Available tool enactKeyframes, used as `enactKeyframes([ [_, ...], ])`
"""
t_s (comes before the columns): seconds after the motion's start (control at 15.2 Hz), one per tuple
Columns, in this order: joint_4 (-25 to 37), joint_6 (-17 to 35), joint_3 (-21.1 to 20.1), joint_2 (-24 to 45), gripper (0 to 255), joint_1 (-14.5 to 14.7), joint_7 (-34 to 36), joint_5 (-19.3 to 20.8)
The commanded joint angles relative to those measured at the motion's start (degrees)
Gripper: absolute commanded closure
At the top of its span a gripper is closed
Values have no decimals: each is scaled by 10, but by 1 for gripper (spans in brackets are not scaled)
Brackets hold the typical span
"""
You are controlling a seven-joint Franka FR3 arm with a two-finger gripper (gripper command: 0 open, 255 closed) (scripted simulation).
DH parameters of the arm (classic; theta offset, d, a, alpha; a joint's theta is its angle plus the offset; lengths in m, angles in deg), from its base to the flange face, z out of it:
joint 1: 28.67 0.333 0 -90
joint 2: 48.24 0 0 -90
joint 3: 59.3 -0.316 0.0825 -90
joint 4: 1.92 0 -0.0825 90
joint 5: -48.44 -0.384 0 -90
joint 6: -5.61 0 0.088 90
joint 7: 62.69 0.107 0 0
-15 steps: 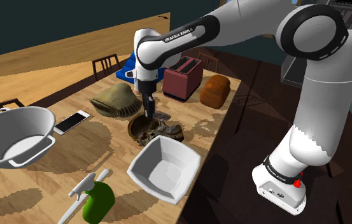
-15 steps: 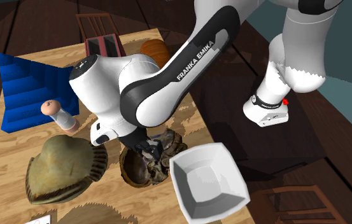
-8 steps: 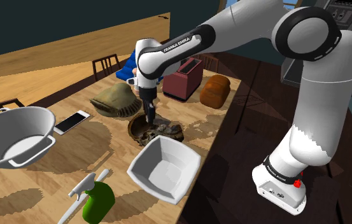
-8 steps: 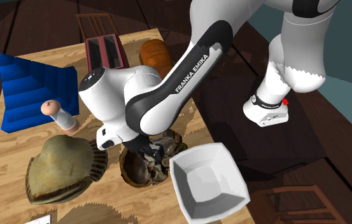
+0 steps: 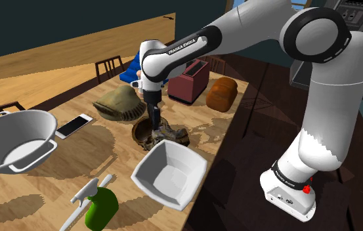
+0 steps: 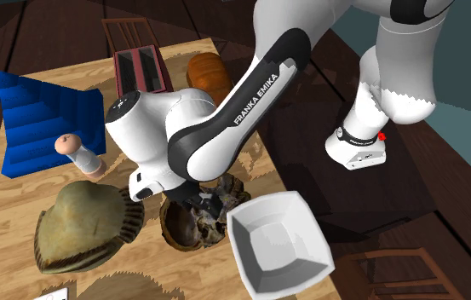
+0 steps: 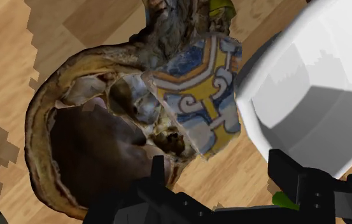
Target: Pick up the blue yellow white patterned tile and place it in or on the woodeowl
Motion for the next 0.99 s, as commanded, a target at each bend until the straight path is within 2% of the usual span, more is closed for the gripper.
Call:
enactKeyframes([
  [0.0,0,0,0,0,0,0,0,0],
  [0.2,0,0,0,0,0,0,0,0],
  [0.46,50,-68,3,-17,0,-10,1,1],
  [0.92,50,-68,3,-17,0,-10,1,1],
])
